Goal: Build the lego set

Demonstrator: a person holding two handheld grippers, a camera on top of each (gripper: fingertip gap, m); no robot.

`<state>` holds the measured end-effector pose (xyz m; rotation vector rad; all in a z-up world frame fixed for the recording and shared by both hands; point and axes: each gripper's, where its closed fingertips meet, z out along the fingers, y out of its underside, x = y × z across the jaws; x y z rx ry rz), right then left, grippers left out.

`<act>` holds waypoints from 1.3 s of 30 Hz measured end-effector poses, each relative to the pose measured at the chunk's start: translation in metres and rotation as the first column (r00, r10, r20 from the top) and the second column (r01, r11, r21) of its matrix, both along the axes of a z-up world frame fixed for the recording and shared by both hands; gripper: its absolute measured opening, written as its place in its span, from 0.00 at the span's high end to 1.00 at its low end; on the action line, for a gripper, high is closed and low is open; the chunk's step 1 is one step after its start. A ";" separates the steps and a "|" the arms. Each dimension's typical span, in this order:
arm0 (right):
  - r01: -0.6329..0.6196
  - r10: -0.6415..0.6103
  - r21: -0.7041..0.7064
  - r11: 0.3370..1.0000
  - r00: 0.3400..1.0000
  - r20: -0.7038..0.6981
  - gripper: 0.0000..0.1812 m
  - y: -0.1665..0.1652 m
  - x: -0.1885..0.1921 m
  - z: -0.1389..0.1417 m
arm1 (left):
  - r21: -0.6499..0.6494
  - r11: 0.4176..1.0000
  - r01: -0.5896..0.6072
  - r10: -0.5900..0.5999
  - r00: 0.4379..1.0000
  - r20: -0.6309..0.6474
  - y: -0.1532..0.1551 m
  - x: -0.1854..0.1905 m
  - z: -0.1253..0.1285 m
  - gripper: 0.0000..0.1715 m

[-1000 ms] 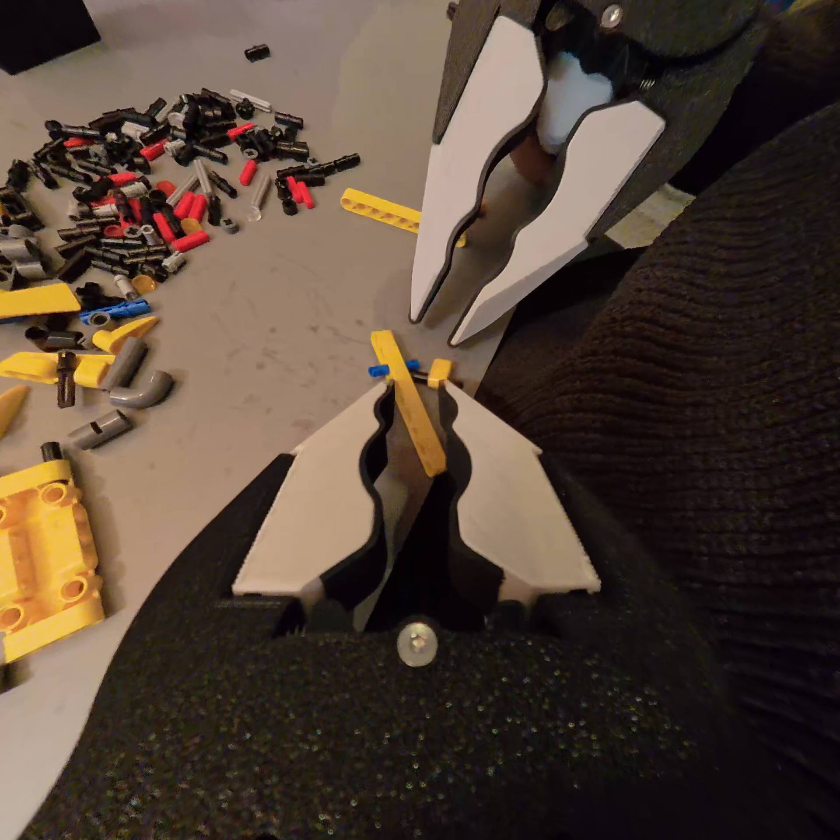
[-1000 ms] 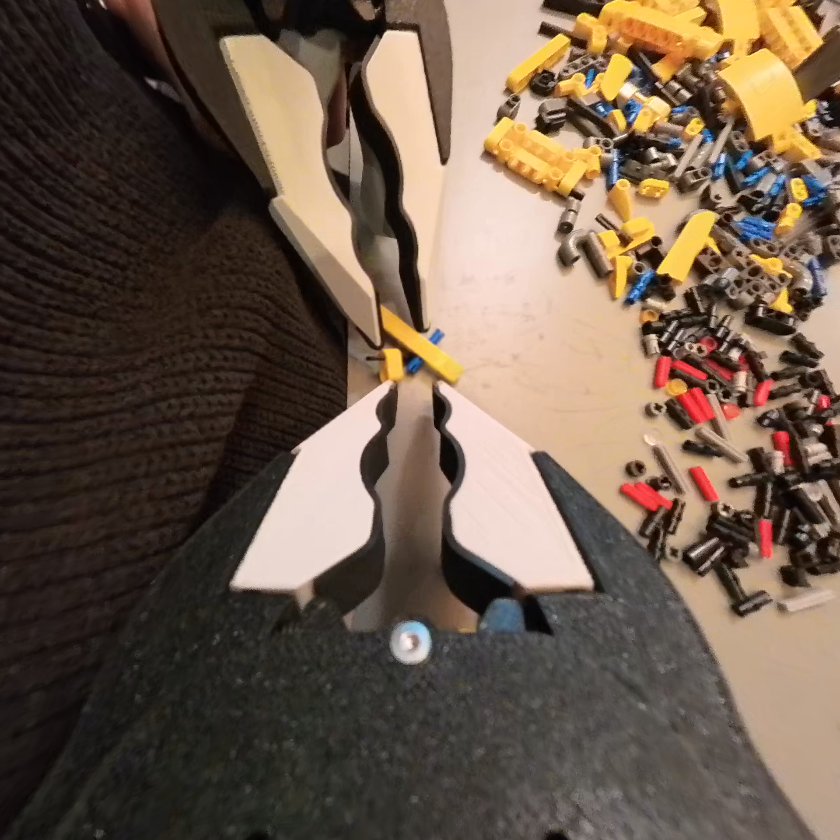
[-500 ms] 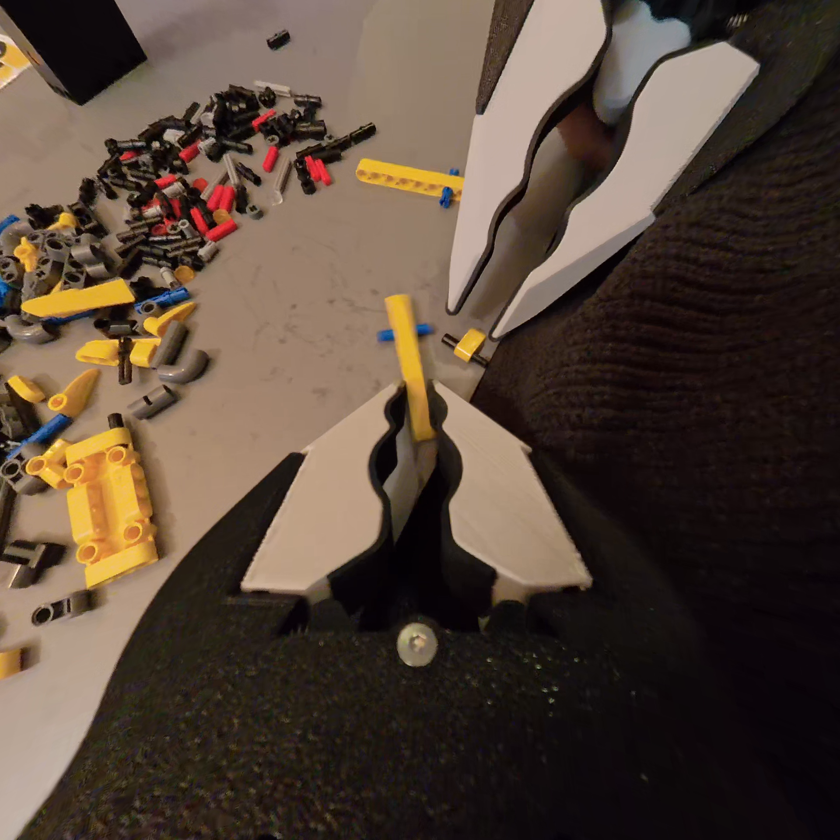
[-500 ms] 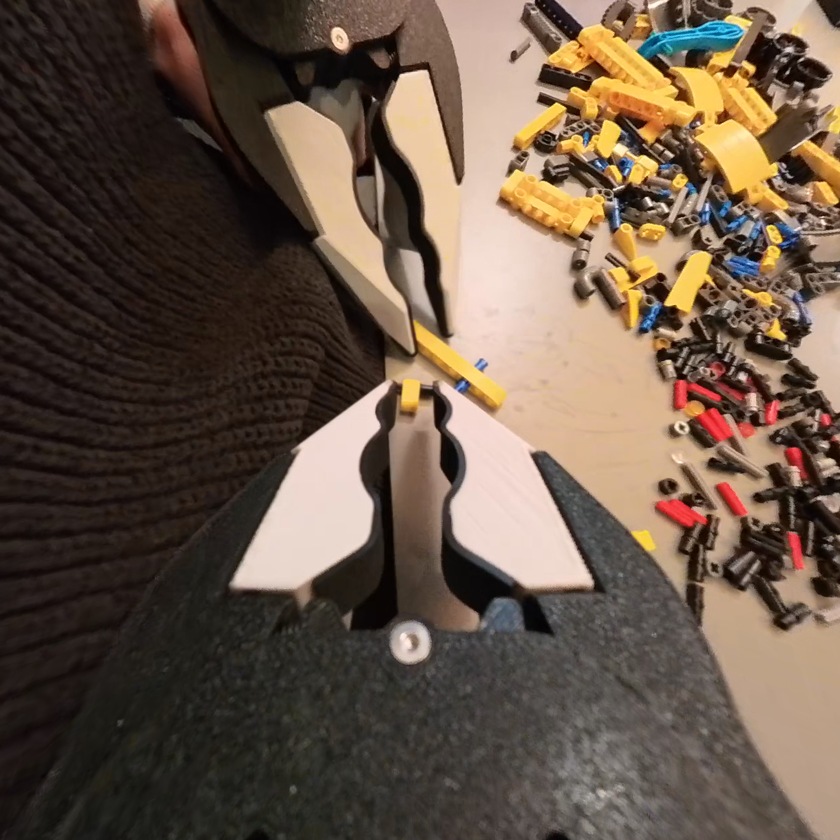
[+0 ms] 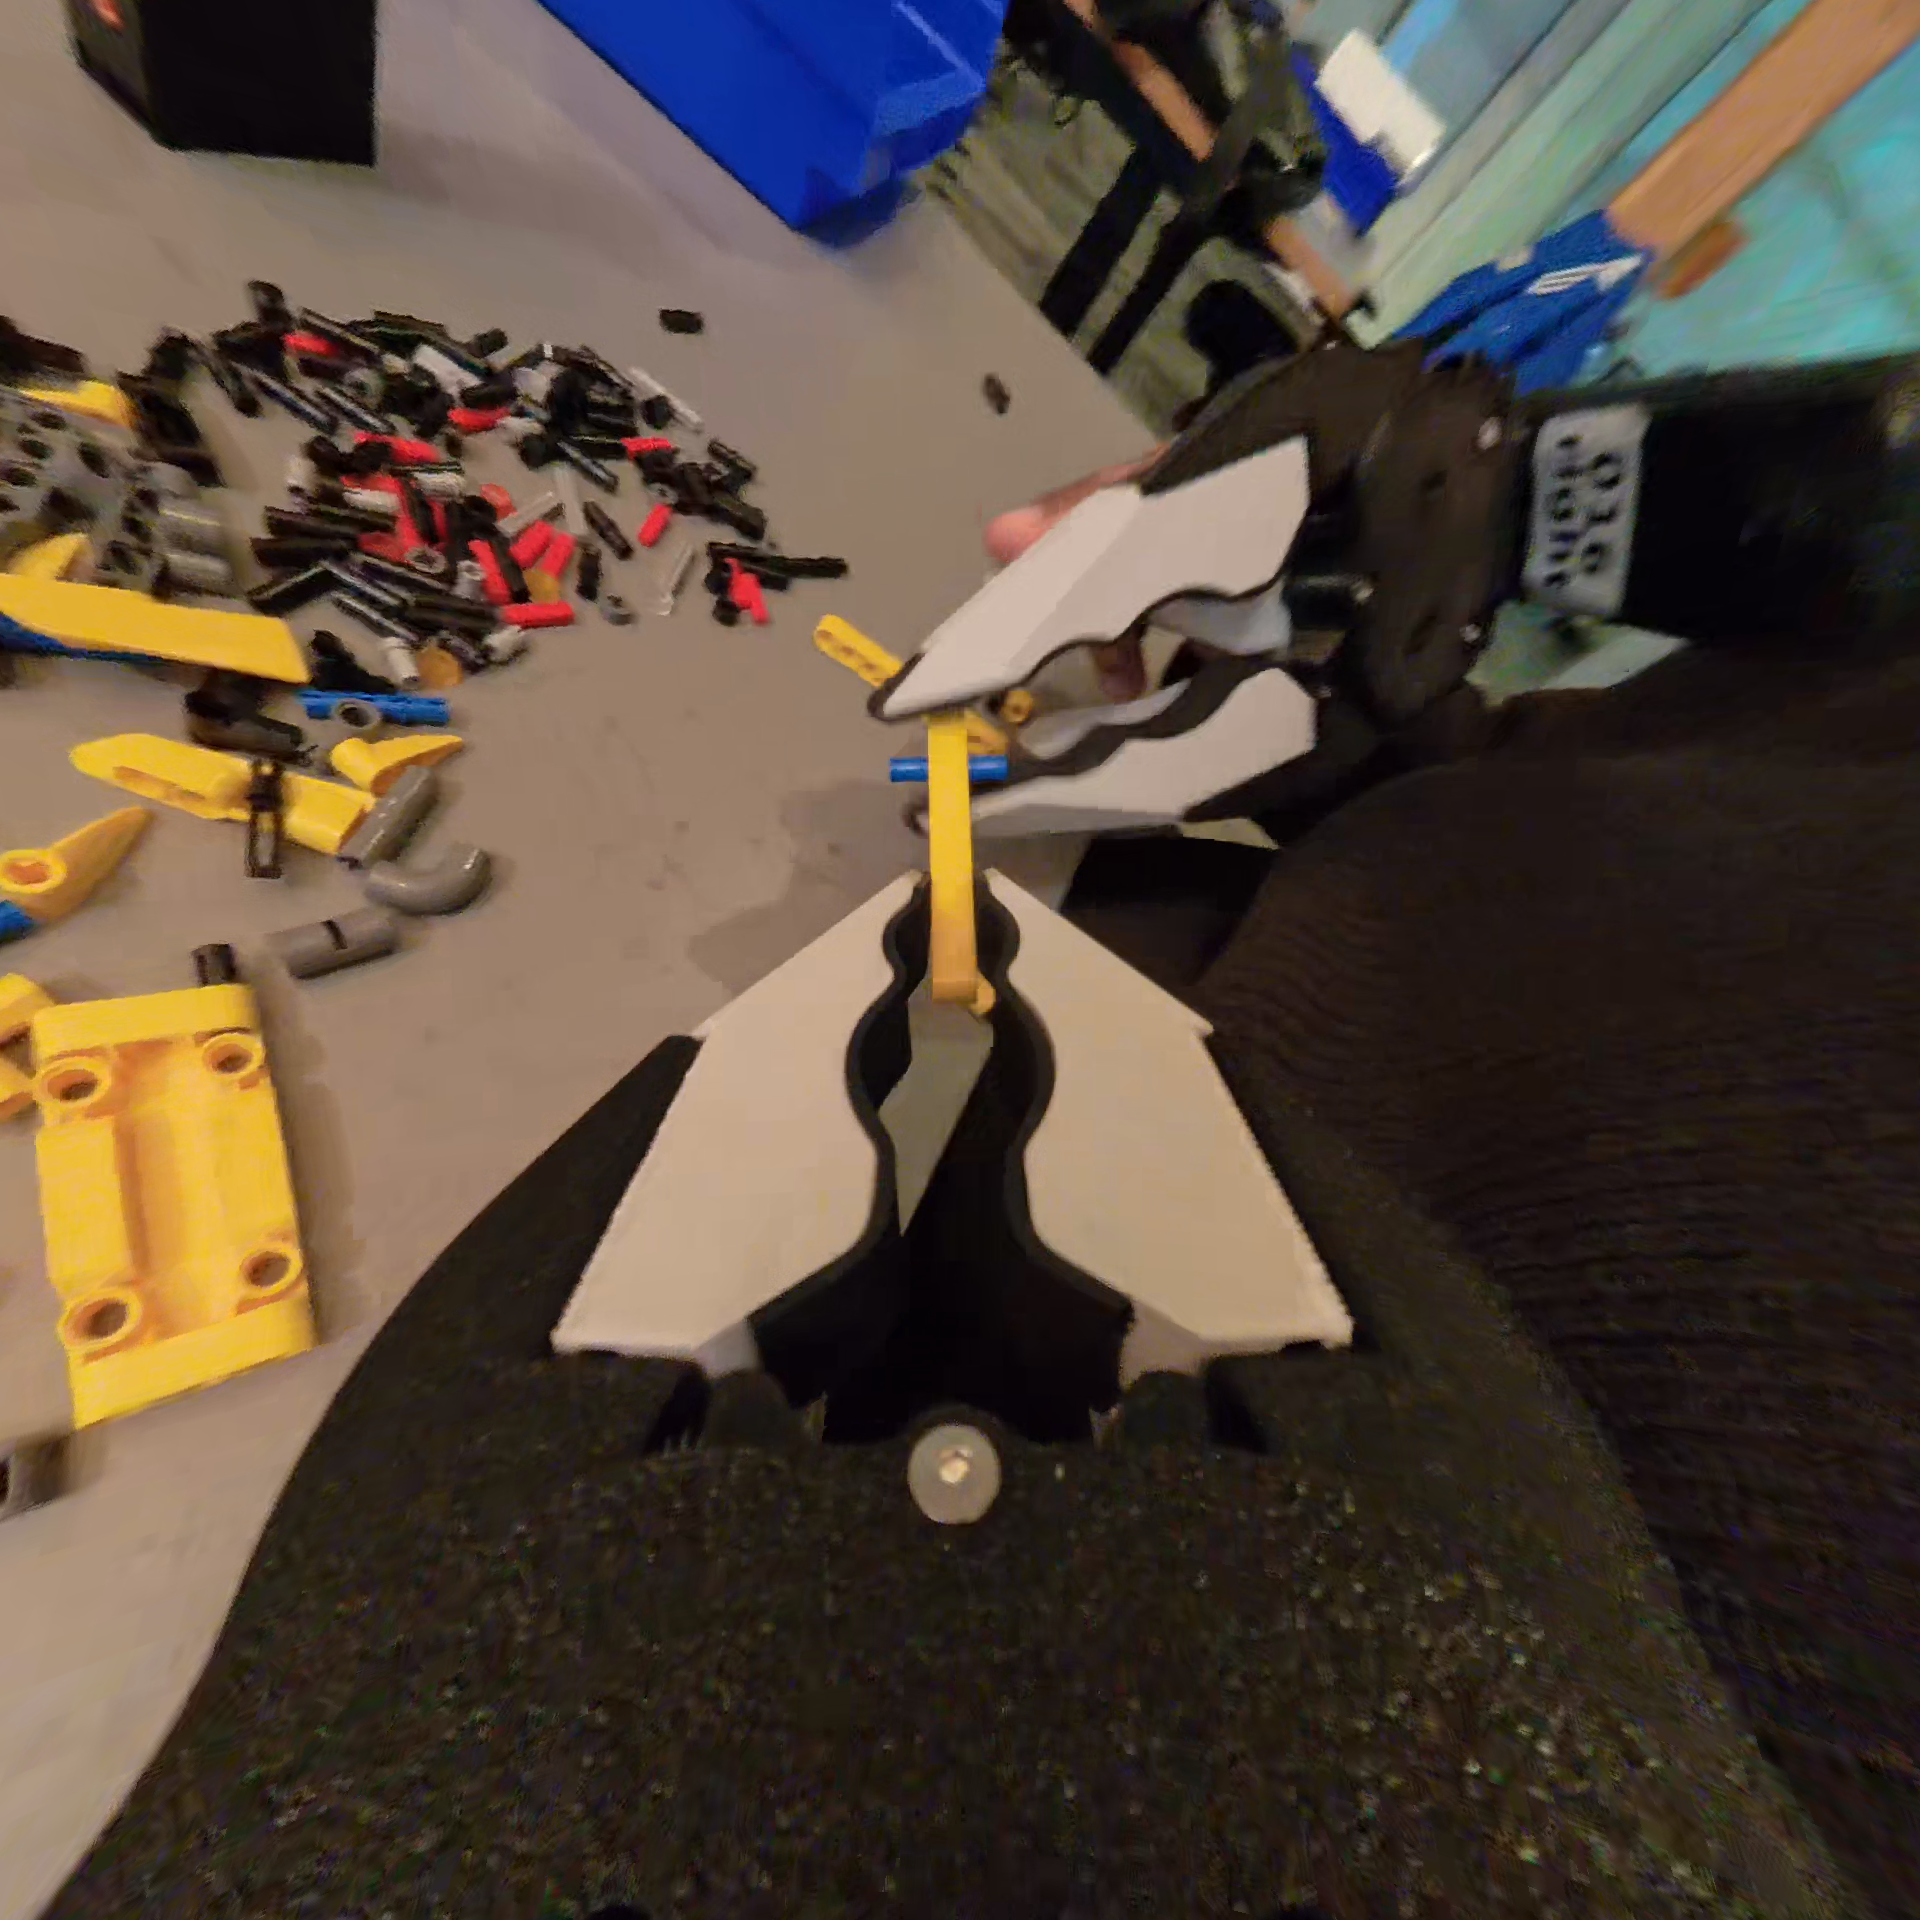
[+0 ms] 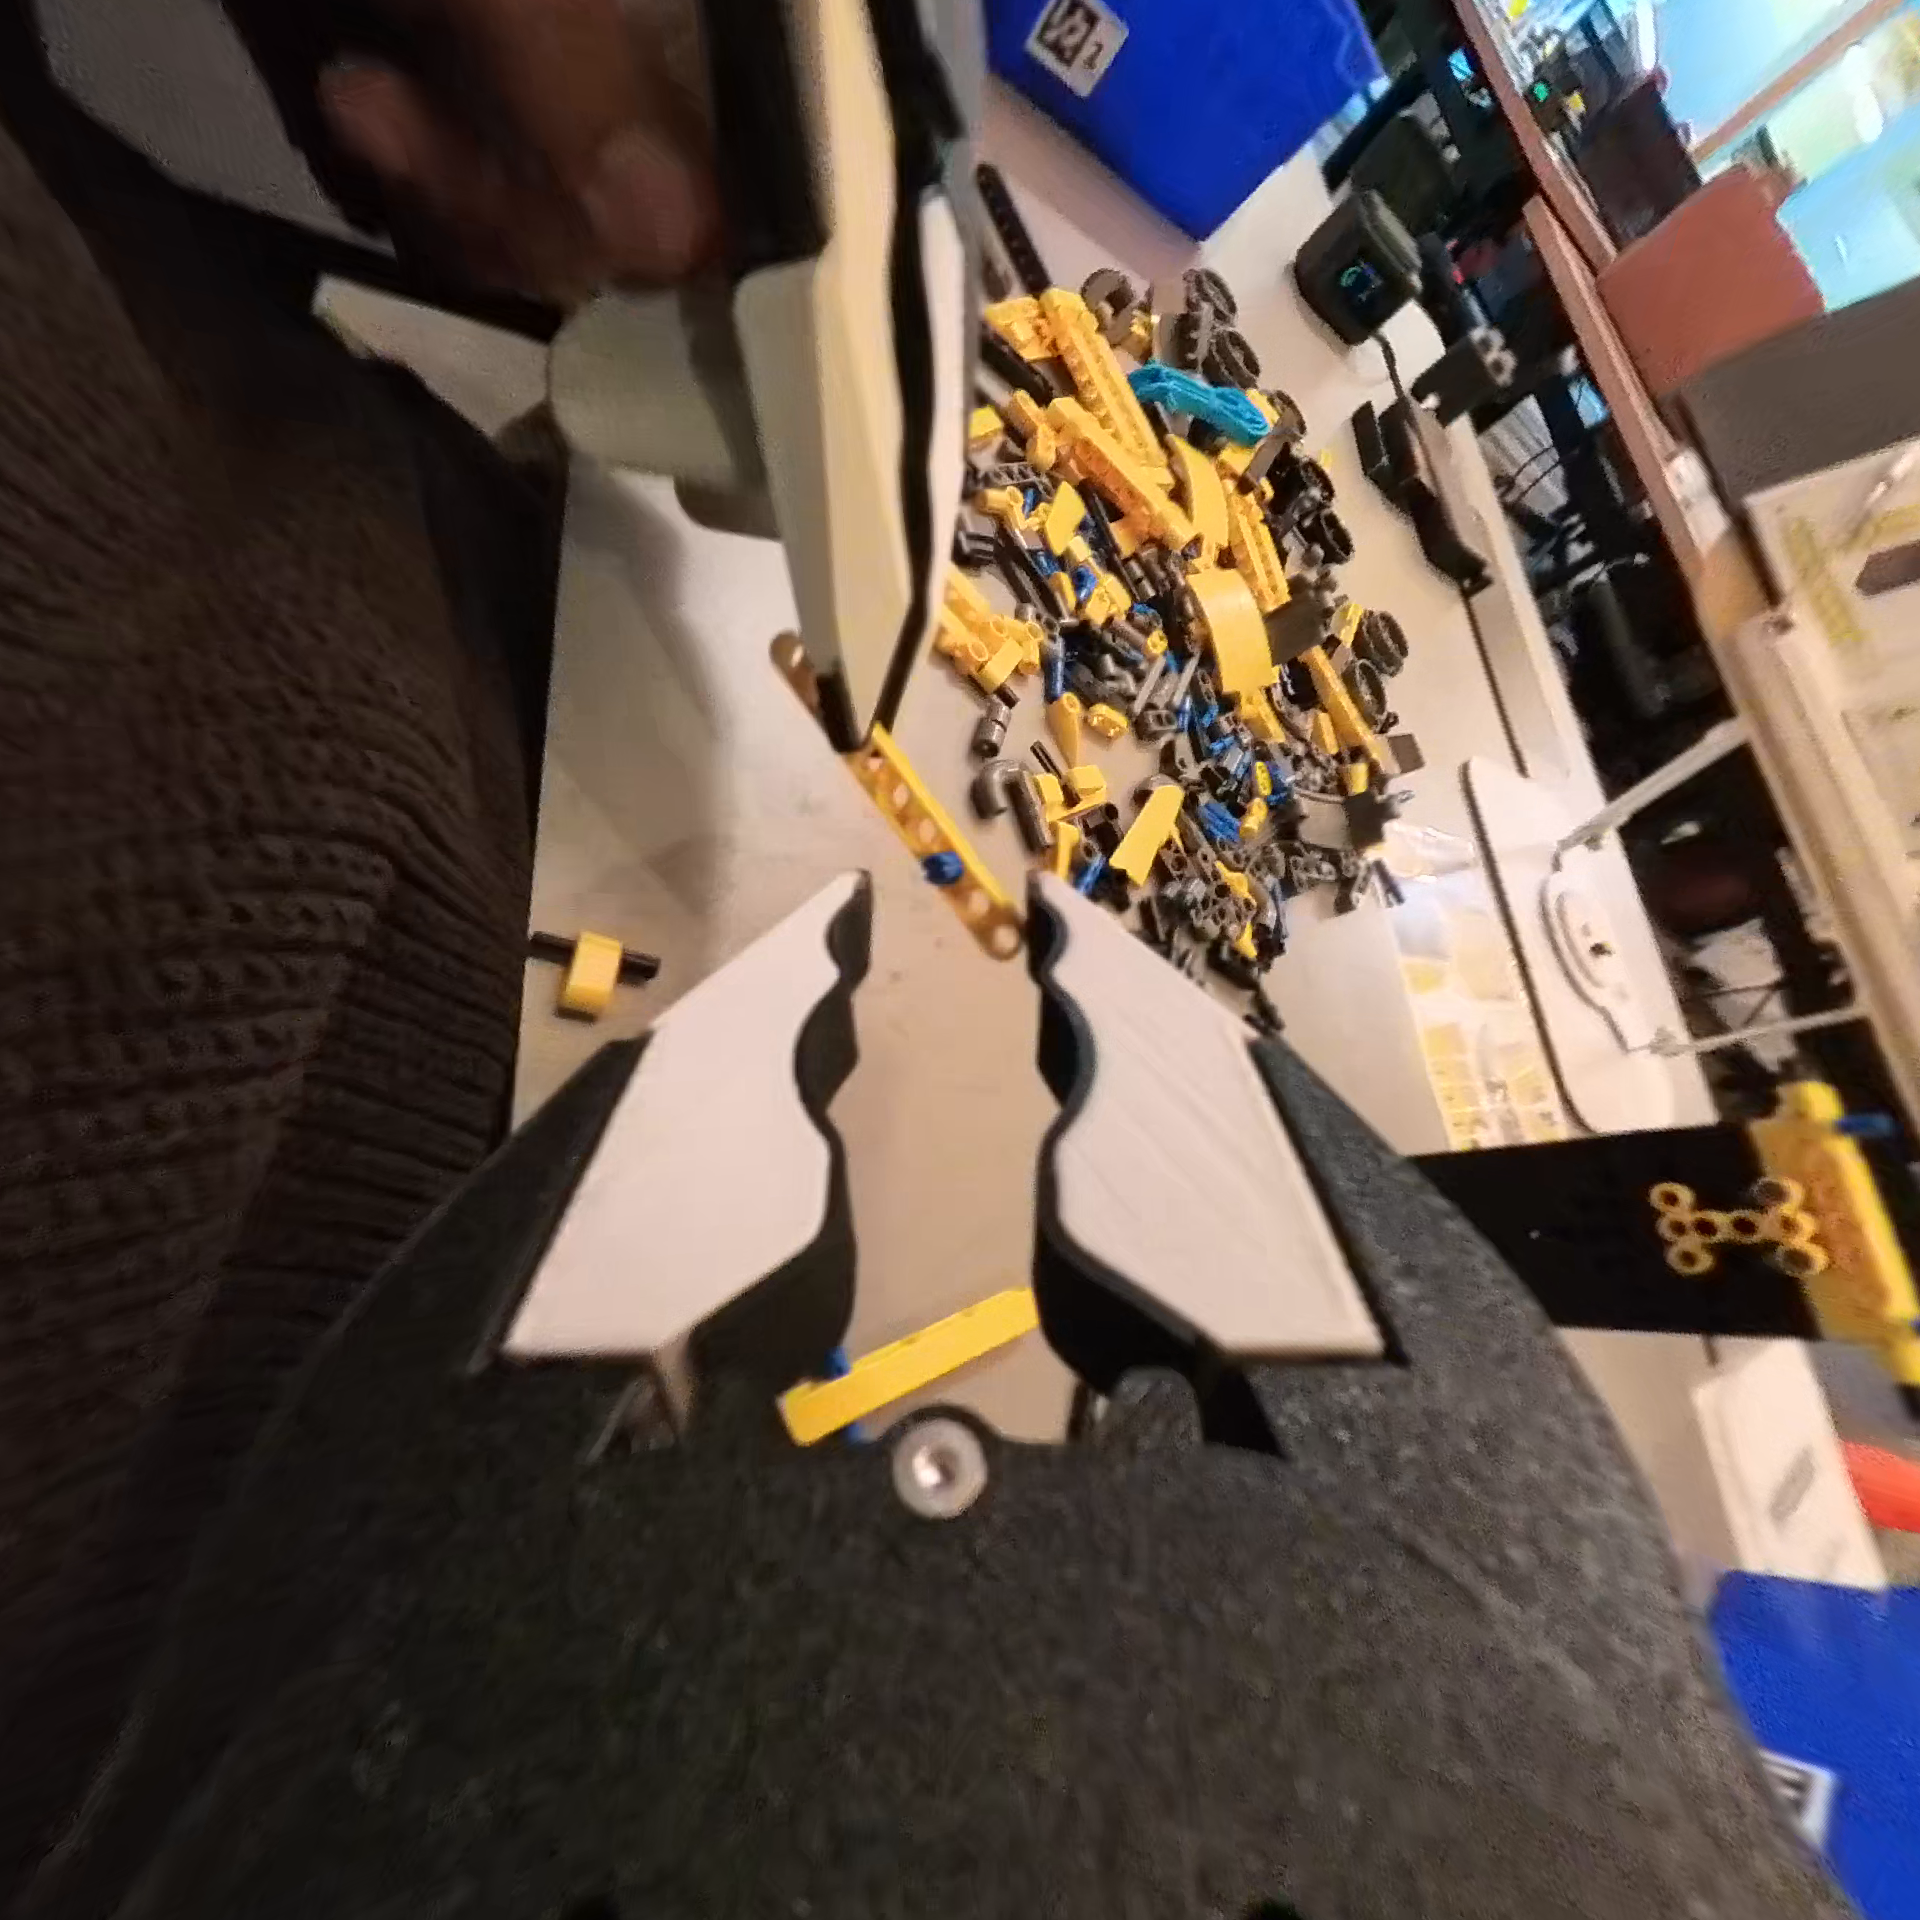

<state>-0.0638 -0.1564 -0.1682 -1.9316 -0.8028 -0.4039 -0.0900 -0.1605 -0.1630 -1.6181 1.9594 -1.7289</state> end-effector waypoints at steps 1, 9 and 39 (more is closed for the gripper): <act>-0.005 0.005 0.012 1.000 1.000 0.020 0.91 0.002 0.001 0.001 | -0.020 1.000 0.006 -0.006 1.000 -0.011 0.001 0.000 0.001 0.96; 0.054 0.012 0.122 0.991 0.874 -0.485 0.96 0.015 0.003 0.041 | -0.119 0.983 -0.141 0.180 0.872 0.455 0.040 0.010 0.062 0.75; -0.102 0.167 0.143 0.984 0.301 -0.939 0.96 0.027 -0.041 0.079 | -0.473 0.873 0.120 0.160 0.845 0.510 0.019 -0.004 0.087 0.95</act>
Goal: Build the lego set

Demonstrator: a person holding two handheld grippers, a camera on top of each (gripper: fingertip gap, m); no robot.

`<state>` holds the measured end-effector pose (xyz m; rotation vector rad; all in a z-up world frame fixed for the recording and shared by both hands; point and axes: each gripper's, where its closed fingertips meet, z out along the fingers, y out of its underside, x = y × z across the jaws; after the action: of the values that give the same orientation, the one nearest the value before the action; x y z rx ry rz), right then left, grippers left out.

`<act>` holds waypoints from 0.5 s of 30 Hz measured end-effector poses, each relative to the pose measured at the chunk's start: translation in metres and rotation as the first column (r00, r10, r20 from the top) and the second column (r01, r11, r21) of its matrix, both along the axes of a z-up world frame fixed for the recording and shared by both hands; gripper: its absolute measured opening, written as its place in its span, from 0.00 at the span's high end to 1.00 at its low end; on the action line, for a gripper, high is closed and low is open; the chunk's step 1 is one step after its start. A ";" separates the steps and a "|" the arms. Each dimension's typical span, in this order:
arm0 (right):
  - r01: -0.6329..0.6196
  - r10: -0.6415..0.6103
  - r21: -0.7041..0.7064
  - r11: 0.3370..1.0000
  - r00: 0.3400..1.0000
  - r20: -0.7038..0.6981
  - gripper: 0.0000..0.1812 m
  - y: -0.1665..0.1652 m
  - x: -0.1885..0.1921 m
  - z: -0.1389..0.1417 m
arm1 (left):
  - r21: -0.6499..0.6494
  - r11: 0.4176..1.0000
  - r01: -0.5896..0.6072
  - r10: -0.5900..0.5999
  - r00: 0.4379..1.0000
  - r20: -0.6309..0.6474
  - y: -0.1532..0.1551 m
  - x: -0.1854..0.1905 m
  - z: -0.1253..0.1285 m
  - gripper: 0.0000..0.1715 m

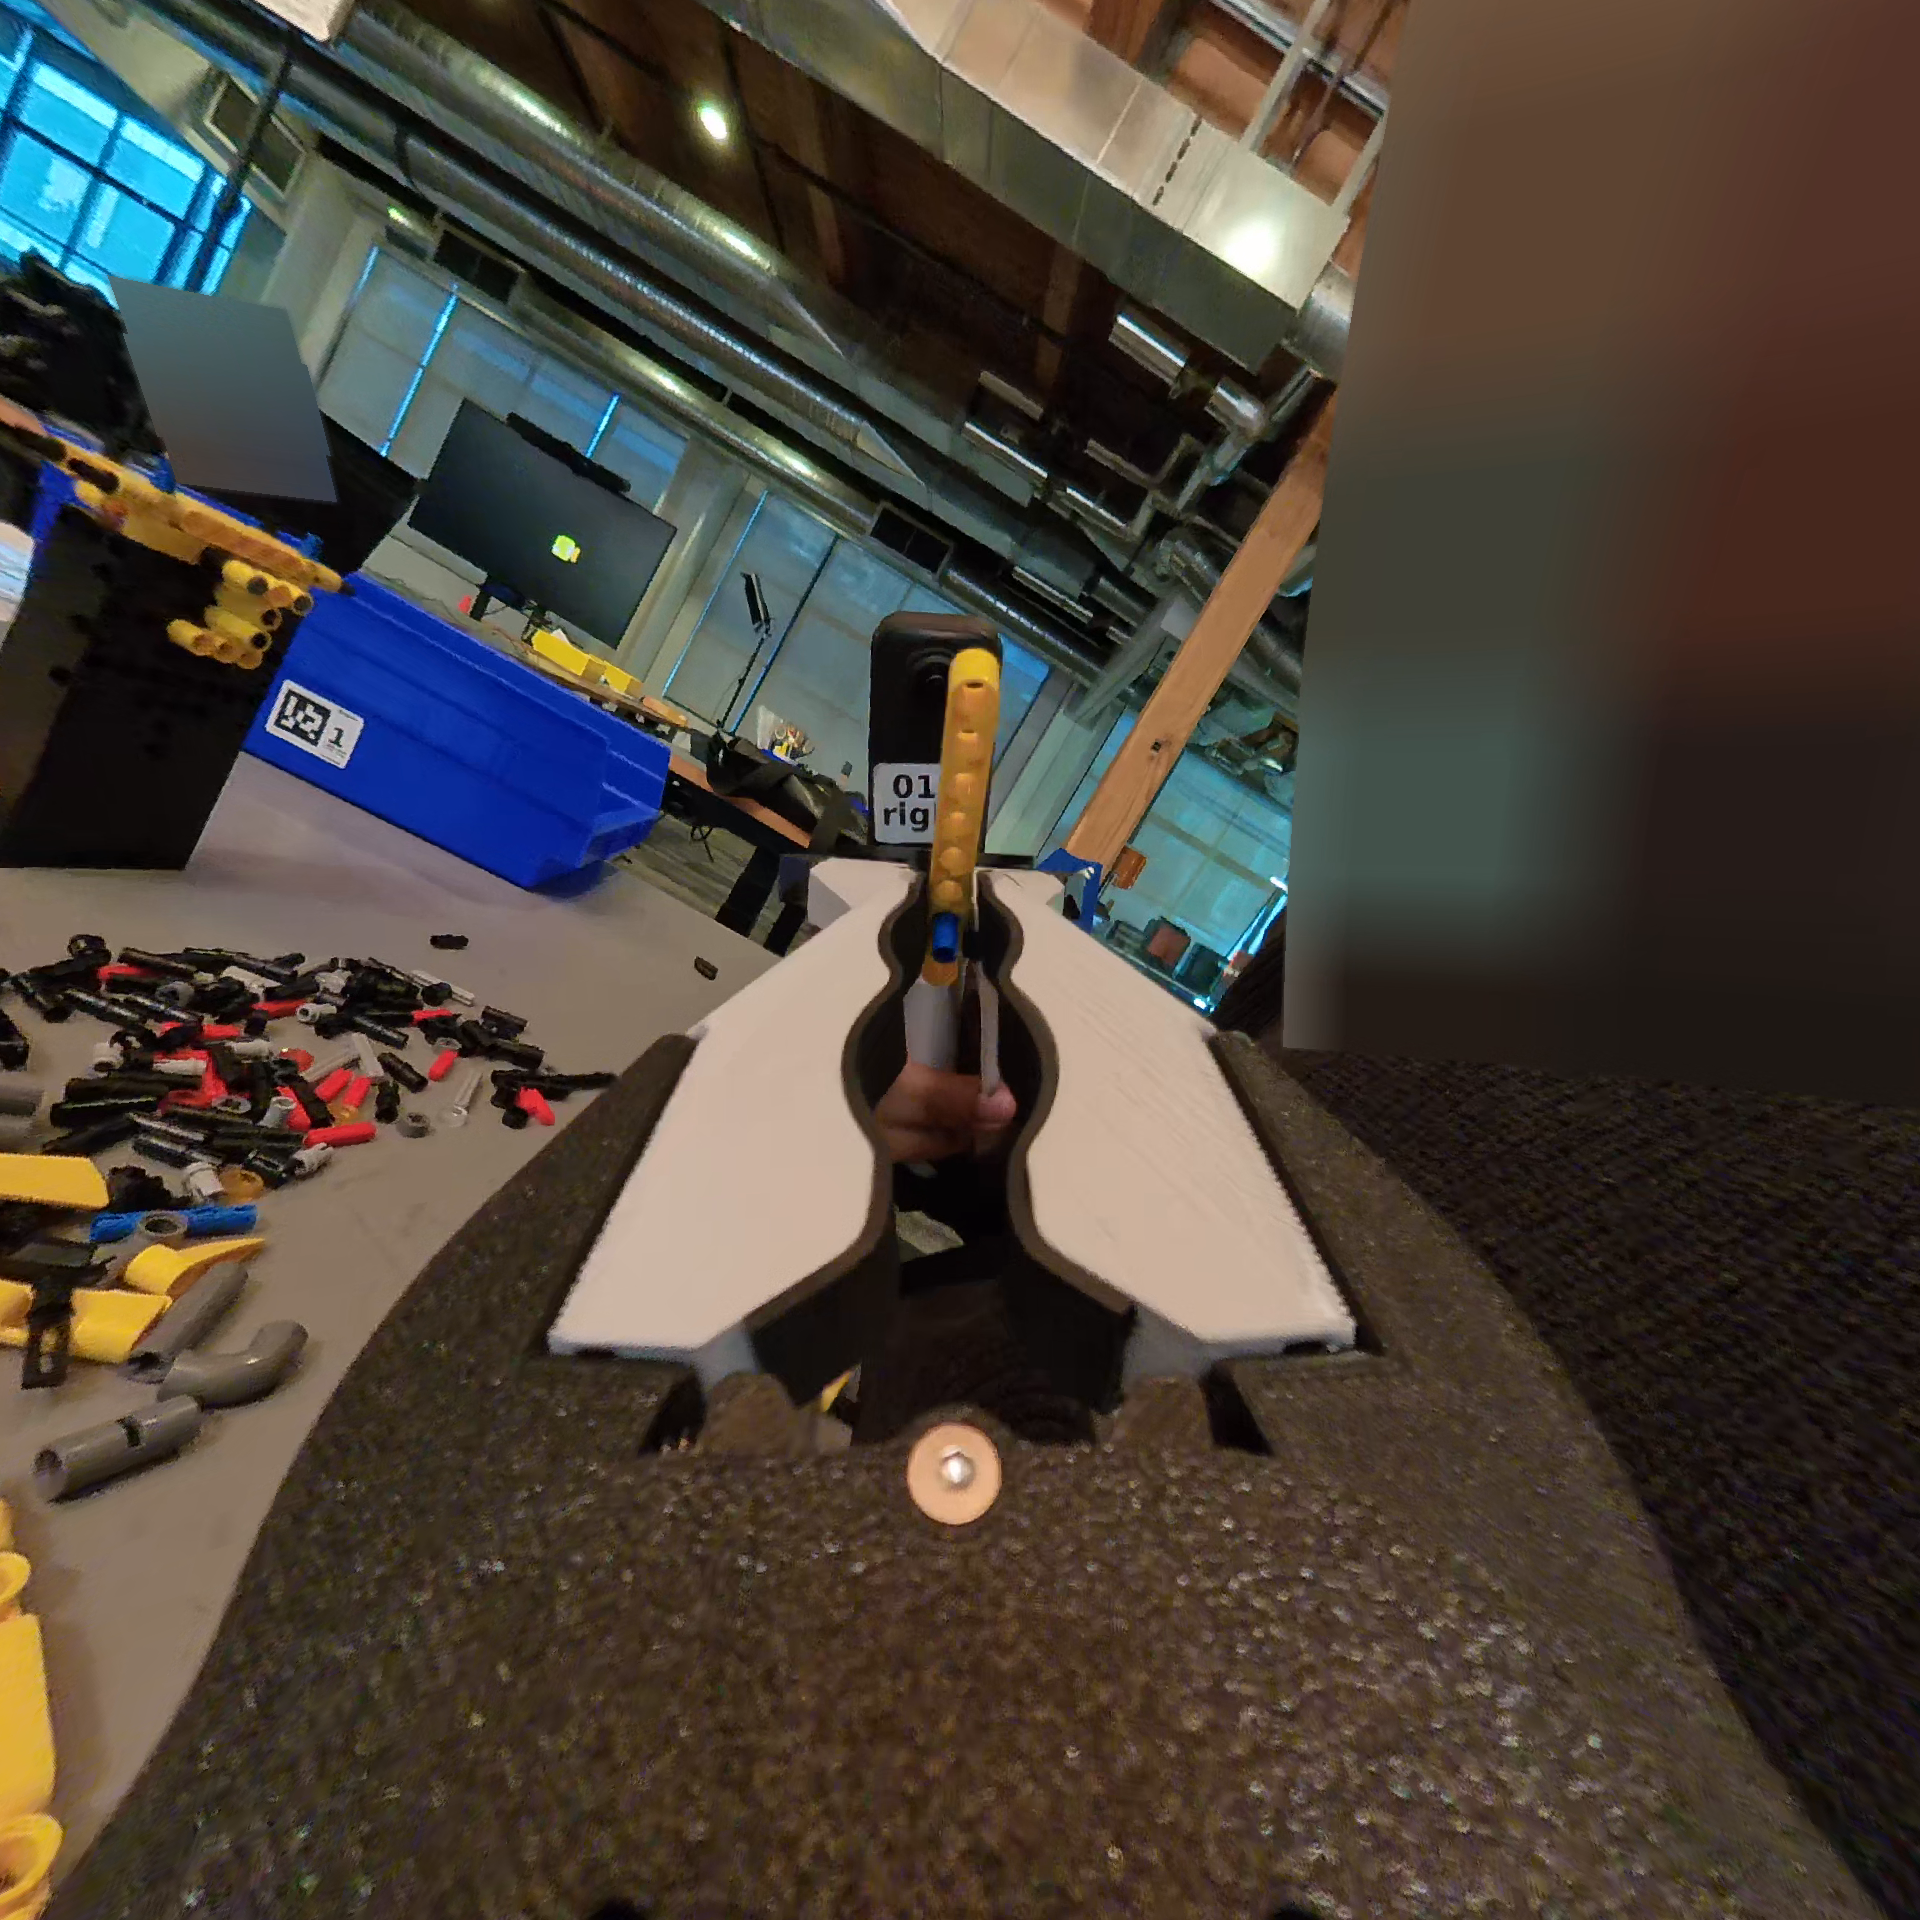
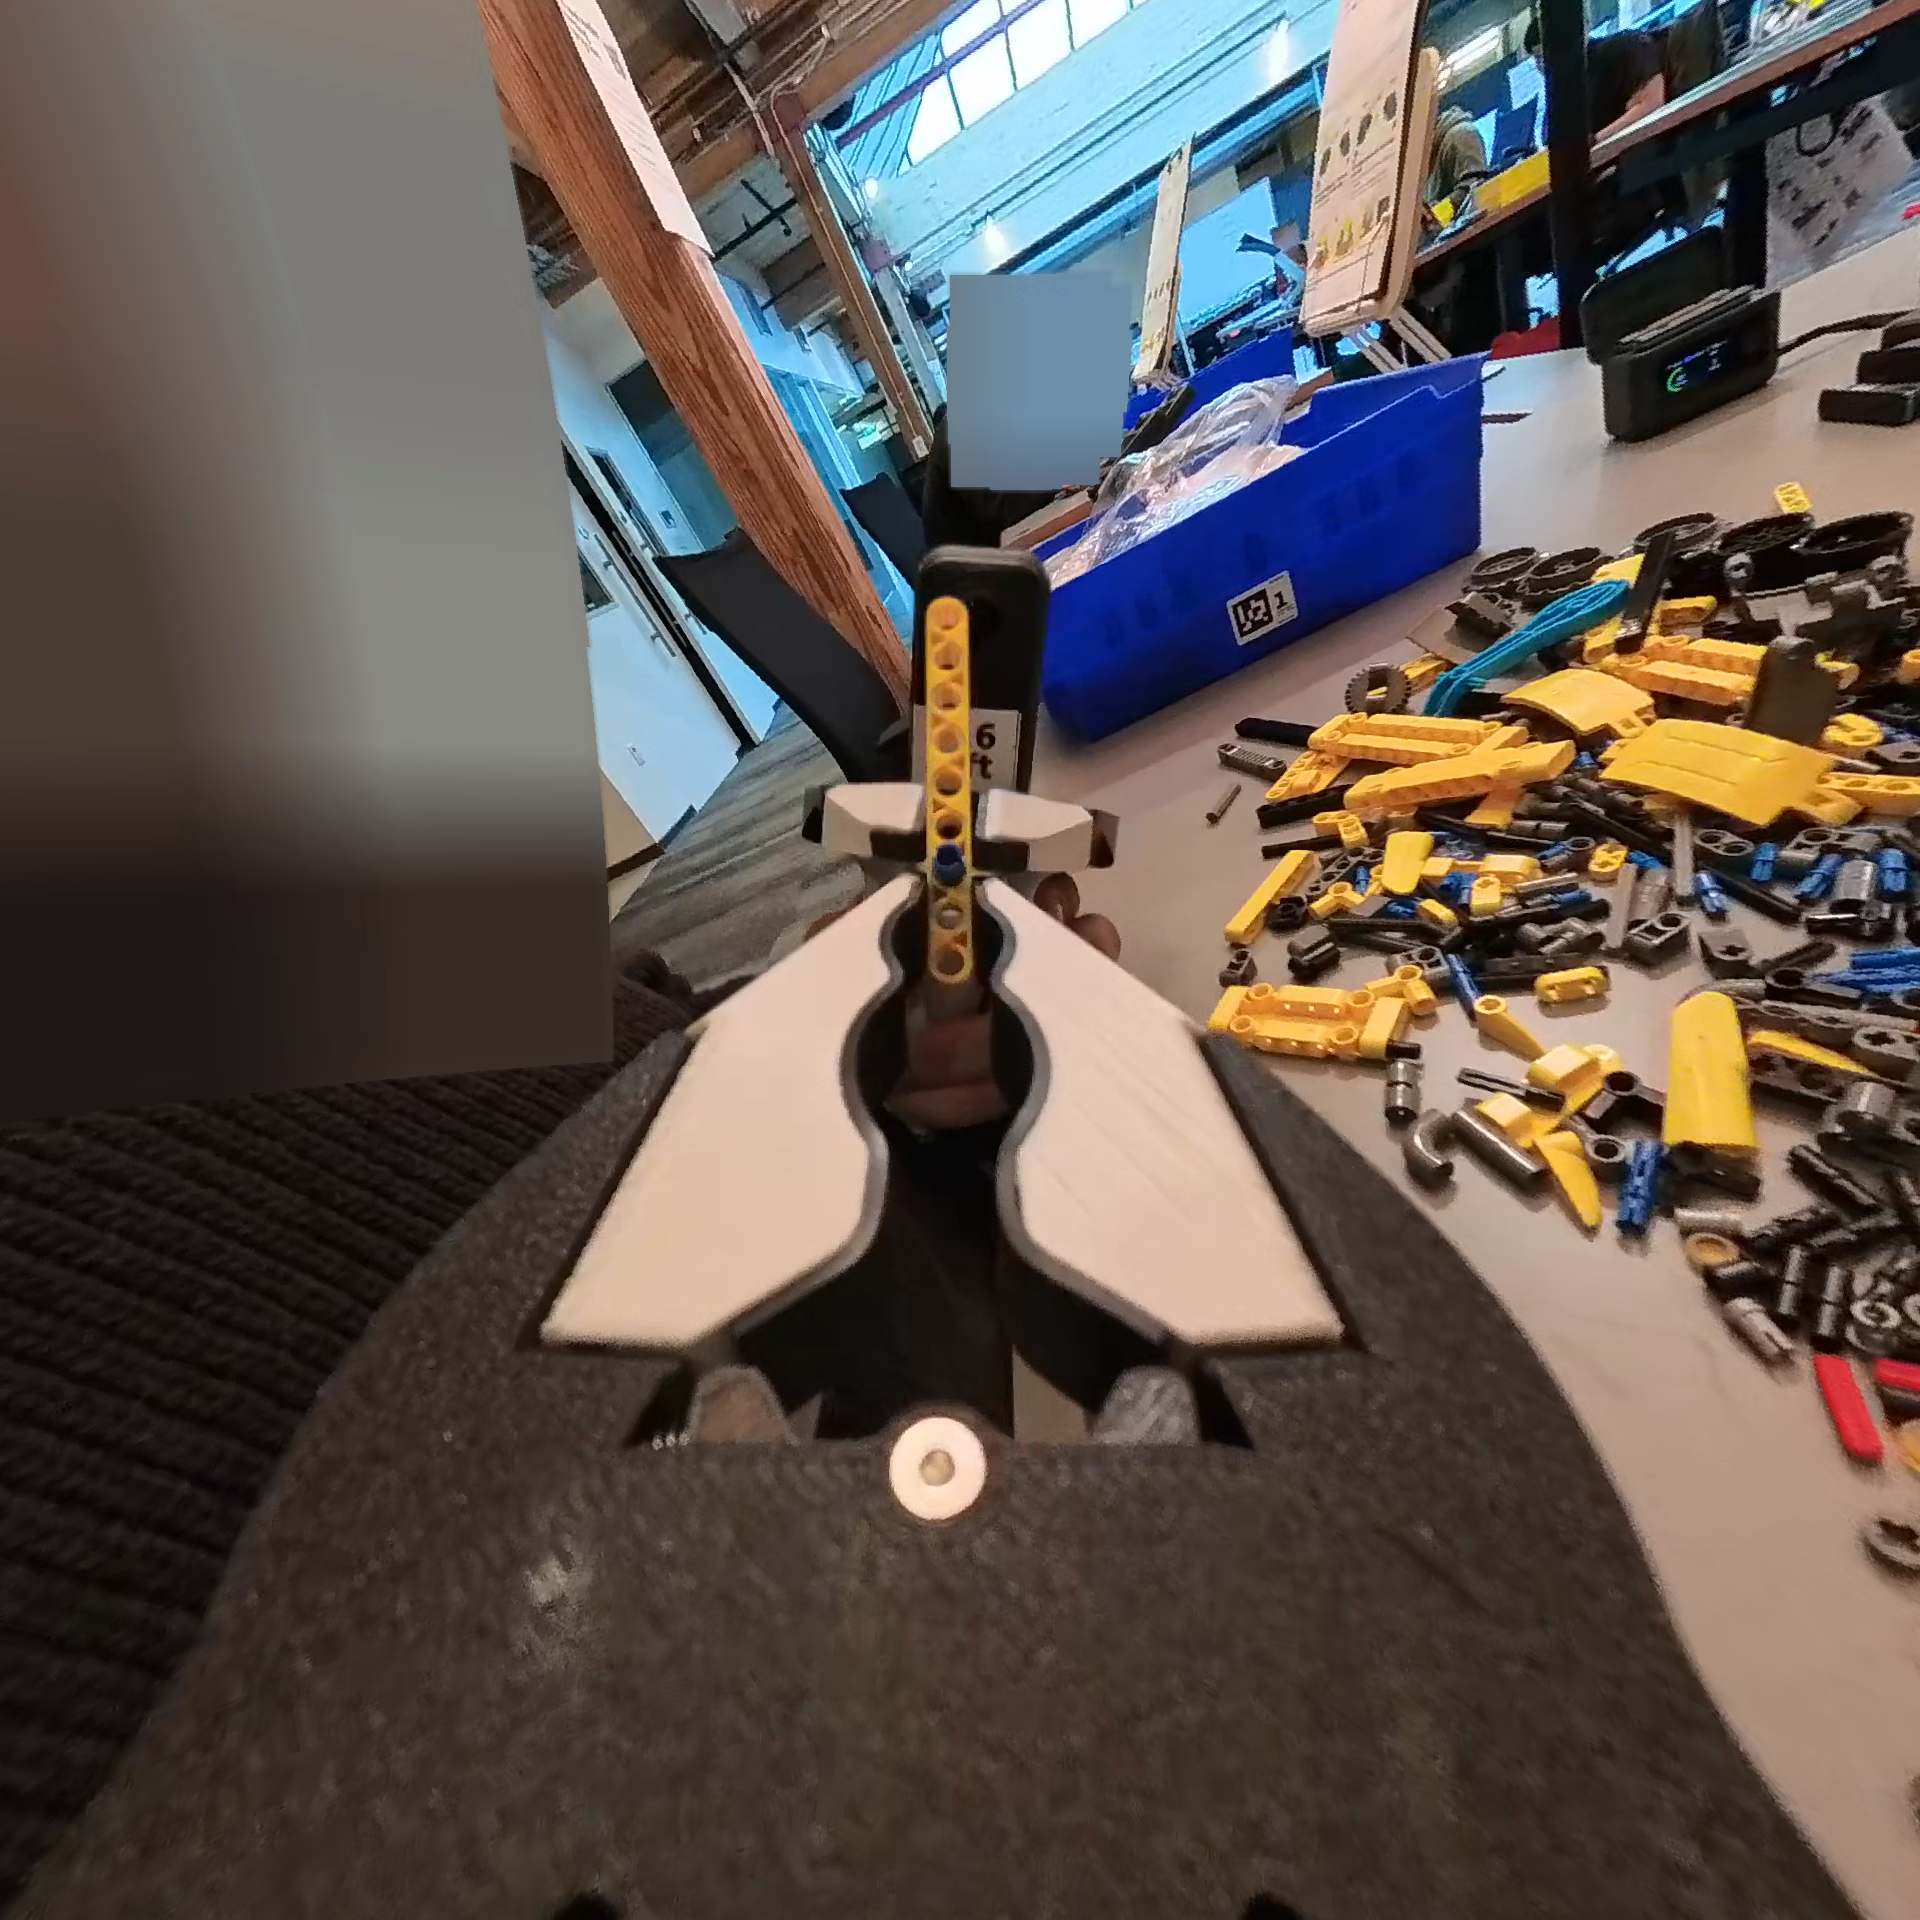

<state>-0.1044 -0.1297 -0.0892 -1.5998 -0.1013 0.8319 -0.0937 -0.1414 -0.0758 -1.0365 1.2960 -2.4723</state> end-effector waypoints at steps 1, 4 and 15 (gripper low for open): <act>0.004 -0.004 0.003 1.000 1.000 -0.005 0.96 0.000 0.001 0.001 | -0.008 1.000 -0.005 0.005 1.000 0.004 0.002 0.000 0.001 0.95; 0.001 -0.001 -0.003 1.000 1.000 -0.009 0.96 0.002 0.000 0.000 | -0.024 1.000 -0.001 0.001 1.000 0.004 0.003 0.000 0.001 0.95; 0.019 -0.019 0.025 1.000 1.000 0.010 0.96 0.004 -0.004 0.002 | -0.054 0.997 -0.047 0.051 0.997 0.064 0.012 -0.006 0.009 0.96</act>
<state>-0.1086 -0.1257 -0.0873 -1.5793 -0.1031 0.8054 -0.0996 -0.1289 -0.0664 -0.9781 1.1783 -2.4945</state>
